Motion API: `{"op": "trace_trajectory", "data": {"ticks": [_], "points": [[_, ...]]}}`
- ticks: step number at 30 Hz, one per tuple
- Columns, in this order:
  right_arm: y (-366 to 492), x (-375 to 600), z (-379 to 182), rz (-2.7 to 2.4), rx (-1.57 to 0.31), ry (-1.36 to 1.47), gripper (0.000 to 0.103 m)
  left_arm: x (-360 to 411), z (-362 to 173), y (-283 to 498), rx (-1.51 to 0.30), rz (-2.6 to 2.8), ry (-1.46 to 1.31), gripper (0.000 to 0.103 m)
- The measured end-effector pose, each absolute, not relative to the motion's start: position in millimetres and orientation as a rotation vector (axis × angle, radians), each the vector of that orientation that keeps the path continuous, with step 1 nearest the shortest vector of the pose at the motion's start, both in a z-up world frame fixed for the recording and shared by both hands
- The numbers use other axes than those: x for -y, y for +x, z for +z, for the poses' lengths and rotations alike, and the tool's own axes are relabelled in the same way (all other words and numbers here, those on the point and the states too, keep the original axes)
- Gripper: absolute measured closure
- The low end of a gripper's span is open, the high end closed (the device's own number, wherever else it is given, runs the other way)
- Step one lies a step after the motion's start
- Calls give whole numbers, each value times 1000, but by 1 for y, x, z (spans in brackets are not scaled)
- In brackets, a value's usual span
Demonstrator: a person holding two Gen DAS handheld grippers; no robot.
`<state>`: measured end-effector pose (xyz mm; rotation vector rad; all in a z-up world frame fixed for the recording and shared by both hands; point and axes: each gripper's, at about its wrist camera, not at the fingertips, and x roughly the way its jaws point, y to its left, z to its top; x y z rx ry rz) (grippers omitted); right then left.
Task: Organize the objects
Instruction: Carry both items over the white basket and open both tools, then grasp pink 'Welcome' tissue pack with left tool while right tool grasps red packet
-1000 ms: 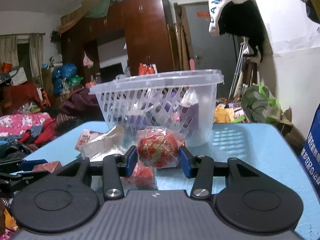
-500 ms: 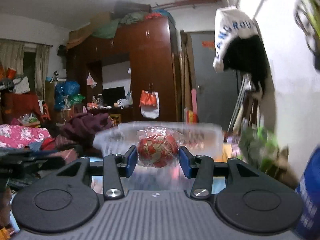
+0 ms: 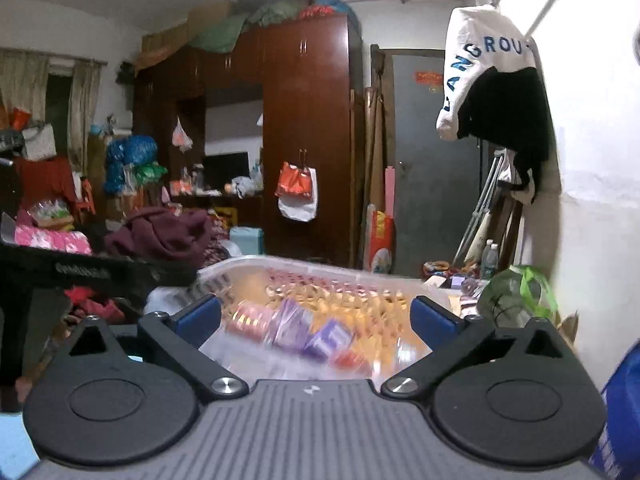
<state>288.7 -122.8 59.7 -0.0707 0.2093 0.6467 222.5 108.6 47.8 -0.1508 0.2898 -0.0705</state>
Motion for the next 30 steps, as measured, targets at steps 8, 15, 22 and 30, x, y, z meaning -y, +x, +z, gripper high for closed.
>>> {"op": "trace_trajectory", "data": {"ticks": [8, 15, 22, 30], "points": [[257, 144, -13, 708, -445, -20, 0, -128, -16, 203, -501, -32, -167, 8], [266, 138, -35, 744, -538, -52, 32, -124, -41, 206, -544, 12, -118, 8], [267, 136, -38, 756, -565, -80, 32, -114, -48, 211, -585, -13, -106, 8], [266, 136, -43, 753, -578, -84, 52, -109, -51, 207, -568, -13, -107, 12]]}}
